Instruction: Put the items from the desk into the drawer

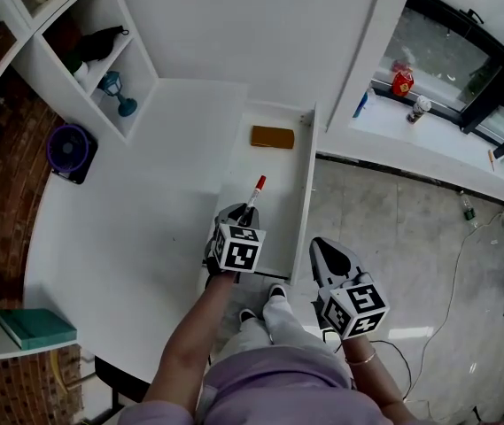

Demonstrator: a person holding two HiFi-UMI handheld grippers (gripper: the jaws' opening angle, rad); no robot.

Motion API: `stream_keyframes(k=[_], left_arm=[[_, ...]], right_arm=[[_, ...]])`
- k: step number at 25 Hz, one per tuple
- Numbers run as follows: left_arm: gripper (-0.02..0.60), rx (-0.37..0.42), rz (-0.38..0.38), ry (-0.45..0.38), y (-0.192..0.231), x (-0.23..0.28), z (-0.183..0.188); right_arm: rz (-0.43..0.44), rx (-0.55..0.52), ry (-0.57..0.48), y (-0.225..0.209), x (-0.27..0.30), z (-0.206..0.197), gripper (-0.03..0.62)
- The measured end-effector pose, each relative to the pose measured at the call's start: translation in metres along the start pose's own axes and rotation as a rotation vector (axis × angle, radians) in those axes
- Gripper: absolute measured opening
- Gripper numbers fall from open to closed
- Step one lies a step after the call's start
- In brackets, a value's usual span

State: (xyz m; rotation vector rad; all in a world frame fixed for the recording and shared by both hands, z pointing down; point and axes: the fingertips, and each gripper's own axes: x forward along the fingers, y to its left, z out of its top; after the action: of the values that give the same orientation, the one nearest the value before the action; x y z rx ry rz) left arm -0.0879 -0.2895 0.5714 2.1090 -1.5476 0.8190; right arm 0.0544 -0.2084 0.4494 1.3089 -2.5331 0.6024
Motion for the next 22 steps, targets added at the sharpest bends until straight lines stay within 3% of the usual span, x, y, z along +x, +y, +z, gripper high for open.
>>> stream_keyframes(k=[22], left_arm=[[0.067,0.068,-0.079,0.164,-0.036,0.090,-0.024]], right_arm=[[-0.101,0.076,0.025,-0.065,-0.004,-0.012,0.005]])
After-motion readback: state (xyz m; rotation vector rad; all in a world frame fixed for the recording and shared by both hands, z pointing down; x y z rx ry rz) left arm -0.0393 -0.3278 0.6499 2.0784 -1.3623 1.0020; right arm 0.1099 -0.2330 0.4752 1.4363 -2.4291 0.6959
